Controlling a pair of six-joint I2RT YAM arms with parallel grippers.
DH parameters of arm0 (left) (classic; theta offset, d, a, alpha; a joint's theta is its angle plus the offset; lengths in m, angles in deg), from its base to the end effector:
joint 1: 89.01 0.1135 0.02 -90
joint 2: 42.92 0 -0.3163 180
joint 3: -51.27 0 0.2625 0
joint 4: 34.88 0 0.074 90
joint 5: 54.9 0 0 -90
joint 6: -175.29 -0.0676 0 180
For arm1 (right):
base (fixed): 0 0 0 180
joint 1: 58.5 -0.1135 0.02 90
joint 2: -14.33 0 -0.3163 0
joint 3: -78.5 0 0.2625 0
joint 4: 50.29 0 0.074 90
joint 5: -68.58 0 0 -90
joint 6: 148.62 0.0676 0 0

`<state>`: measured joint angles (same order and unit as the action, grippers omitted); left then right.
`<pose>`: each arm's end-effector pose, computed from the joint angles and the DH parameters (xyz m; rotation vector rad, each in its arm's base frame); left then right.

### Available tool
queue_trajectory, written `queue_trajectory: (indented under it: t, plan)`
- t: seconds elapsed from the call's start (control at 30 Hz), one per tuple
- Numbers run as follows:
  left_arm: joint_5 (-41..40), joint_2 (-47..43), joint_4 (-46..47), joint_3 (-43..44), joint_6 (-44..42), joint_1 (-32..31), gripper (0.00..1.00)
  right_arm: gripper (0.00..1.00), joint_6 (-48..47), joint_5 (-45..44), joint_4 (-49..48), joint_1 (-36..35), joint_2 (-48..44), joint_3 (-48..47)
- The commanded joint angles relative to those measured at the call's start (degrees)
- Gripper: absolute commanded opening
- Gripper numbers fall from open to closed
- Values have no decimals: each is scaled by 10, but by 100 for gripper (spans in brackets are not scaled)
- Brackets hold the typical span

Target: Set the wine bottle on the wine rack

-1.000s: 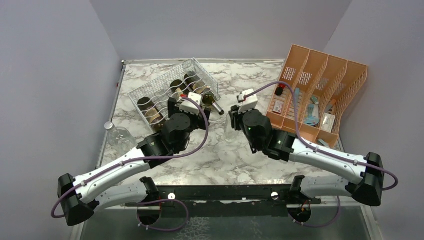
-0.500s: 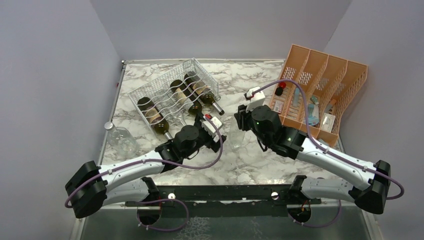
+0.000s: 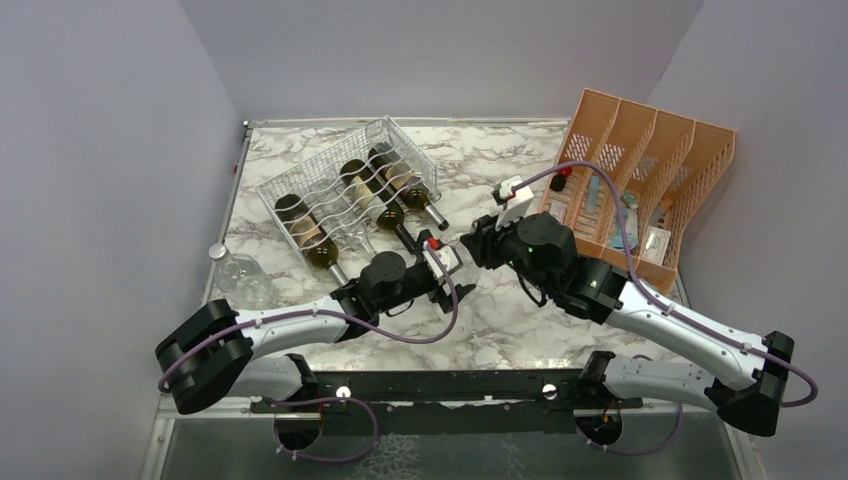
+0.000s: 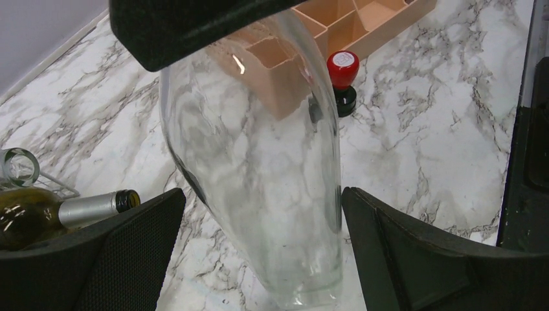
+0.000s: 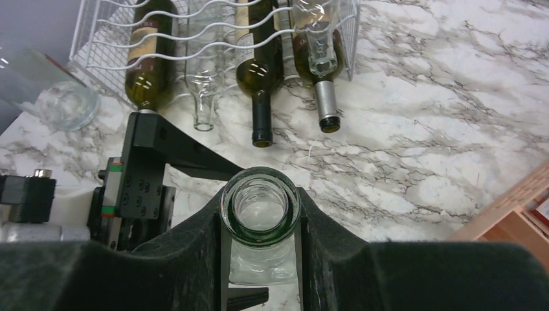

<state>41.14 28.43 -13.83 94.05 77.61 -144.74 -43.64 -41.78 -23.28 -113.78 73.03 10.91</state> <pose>0.1571 -0.2432 0.2692 0.9894 1.4475 -0.7095 0.1592 0.1885 0.3816 -0.4184 1.8516 0.5088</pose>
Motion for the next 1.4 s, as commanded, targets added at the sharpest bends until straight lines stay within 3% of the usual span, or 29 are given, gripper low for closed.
queue_trajectory:
  t: [0.0,0.17,0.4,0.53,0.6,0.63,0.67,0.7,0.77,0.83,0.97,1.37]
  plan:
    - [9,13,72,-16,2,1,99,1,10,36,-44,0,-25,-14]
    - [-18,24,105,-32,0,2,92,1,9,46,-51,0,-36,-6]
    - [-20,36,126,-42,-10,2,70,1,10,55,-44,-1,-45,-10]
    - [-31,33,129,-37,-20,1,43,1,10,52,-34,0,-51,-14]
    - [-40,32,129,-32,-26,2,18,1,14,48,-25,0,-54,-17]
    - [-40,31,129,-30,-35,2,5,4,15,48,-17,-1,-54,-21]
    - [-44,31,129,-28,-45,2,0,14,17,48,-5,-1,-56,-27]
    - [-47,31,129,-26,-55,2,0,23,22,47,12,0,-56,-34]
    - [-47,31,129,-21,-89,1,0,52,30,45,47,0,-59,-47]
    - [-44,28,129,-18,-130,2,0,65,33,48,70,0,-65,-62]
    - [-32,18,129,-11,-228,2,0,70,30,56,119,-1,-78,-99]
    - [3,-52,127,-70,-466,-21,0,72,-3,90,277,-1,-50,-171]
